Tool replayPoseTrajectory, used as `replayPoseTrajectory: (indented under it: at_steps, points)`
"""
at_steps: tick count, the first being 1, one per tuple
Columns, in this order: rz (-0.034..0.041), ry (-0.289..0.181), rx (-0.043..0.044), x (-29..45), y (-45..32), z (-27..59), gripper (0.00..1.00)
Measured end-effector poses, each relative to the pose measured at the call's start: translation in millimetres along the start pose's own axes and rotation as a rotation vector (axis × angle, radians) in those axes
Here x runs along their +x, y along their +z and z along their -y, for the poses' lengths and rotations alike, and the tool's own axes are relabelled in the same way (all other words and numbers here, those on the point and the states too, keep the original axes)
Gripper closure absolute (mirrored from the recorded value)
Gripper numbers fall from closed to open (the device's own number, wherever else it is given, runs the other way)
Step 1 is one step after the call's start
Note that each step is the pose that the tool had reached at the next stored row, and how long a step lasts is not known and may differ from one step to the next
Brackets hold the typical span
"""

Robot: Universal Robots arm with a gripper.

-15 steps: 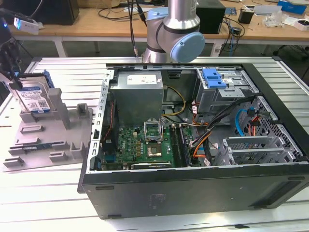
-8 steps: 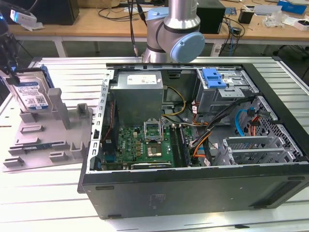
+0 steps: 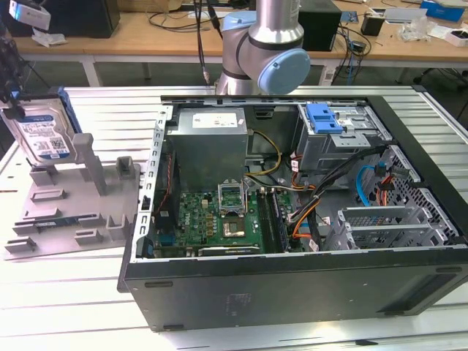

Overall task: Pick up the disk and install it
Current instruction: 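Pick up the disk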

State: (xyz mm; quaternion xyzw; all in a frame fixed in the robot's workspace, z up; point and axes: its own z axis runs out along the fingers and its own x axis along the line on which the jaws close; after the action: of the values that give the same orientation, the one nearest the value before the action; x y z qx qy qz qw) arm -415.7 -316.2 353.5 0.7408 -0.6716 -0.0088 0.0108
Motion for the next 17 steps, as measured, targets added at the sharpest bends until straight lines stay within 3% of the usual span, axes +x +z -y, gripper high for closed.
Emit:
replayPoseTrajectory:
  at_steps: [7, 17]
  points:
    - [0.0000, 0.000, 0.0000, -0.1, -19.3, -0.6, 0.63]
    - [0.0000, 0.000, 0.0001, -0.1, -54.7, -1.5, 0.63]
